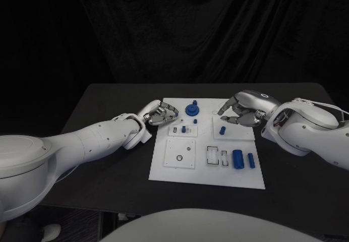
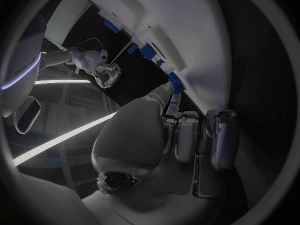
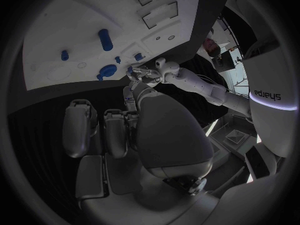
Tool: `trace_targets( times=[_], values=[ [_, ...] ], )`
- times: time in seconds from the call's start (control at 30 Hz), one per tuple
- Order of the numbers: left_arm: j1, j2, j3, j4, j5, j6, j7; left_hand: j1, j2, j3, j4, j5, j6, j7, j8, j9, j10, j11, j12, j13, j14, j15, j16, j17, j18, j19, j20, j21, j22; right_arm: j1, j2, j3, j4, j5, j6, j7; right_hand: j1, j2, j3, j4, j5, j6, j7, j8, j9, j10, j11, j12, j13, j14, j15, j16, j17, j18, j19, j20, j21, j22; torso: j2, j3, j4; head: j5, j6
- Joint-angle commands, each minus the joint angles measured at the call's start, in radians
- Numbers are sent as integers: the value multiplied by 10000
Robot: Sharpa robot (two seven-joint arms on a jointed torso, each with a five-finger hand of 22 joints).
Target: Assemble the parts on the task board
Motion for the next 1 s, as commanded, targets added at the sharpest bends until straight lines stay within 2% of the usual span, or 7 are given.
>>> trace_targets(
  times=[0.03, 0.17, 0.3, 0.5, 1.0],
  values=[
    [-42, 25, 3, -23, 87, 265, -40, -9, 82, 28, 0, -79, -71, -23, -70, 70, 1066, -6, -31, 2600, 1038, 33, 64, 2634, -129, 625, 49, -59, 2410, -29, 26, 5, -21, -53, 218, -233, -60, -2, 34, 22, -60, 78, 2, 15, -7, -3, -55, -21, 1309, 736, 12, -63, 1462, 12, 186, 13, -51, 1908, -15, 17, -11, 27, 1],
    [-73, 35, 3, -68, 87, 337, -184, 3, 83, 28, 0, -109, -112, -21, -104, 61, 1066, -8, -31, 2600, 1038, 31, 64, 2634, -127, 619, 48, -64, 2408, -45, 39, 5, -31, -53, 254, -249, -56, -3, 36, 18, -65, 76, 1, 12, -8, -5, -56, -22, 1307, 736, 12, -65, 1461, 13, 183, 12, -57, 1906, -8, 2, -10, 11, 1],
    [-98, 28, 3, -96, 87, 433, -329, 46, 87, 47, -24, -102, -149, -20, -138, 51, 1066, -12, -31, 2600, 1038, 28, 64, 2634, -127, 618, 46, -63, 2409, -54, 44, 5, -33, -53, 294, -269, -56, -3, 36, 18, -65, 76, 1, 12, -8, -5, -56, -22, 1307, 736, 12, -65, 1461, 13, 183, 12, -57, 1906, -15, -5, -38, 22, 1],
    [-125, 11, 2, -120, 87, 502, -514, 82, 93, 68, -45, -79, -181, -14, -168, 42, 1066, -12, -31, 2600, 1038, 27, 64, 2634, -124, 608, 44, -73, 2404, -60, 33, 5, -37, -53, 363, -312, -56, -3, 36, 18, -65, 76, 1, 12, -8, -5, -56, -22, 1307, 736, 12, -65, 1461, 13, 183, 12, -57, 1906, -17, -7, -6, -1, 1],
    [-169, -54, 2, -167, 87, 693, -1132, 146, 96, 132, -96, 27, -267, 16, -250, 14, 1066, 6, -31, 2600, 1038, 35, 64, 2634, -124, 601, 47, -74, 2403, -78, 65, 5, -32, -53, 638, -456, 7, 16, 75, -39, -56, 83, -1, -8, -18, -27, -60, -38, 1287, 721, 7, -95, 1428, 21, 162, 7, -94, 1894, -2, -8, 1, 24, 1]
  ],
)
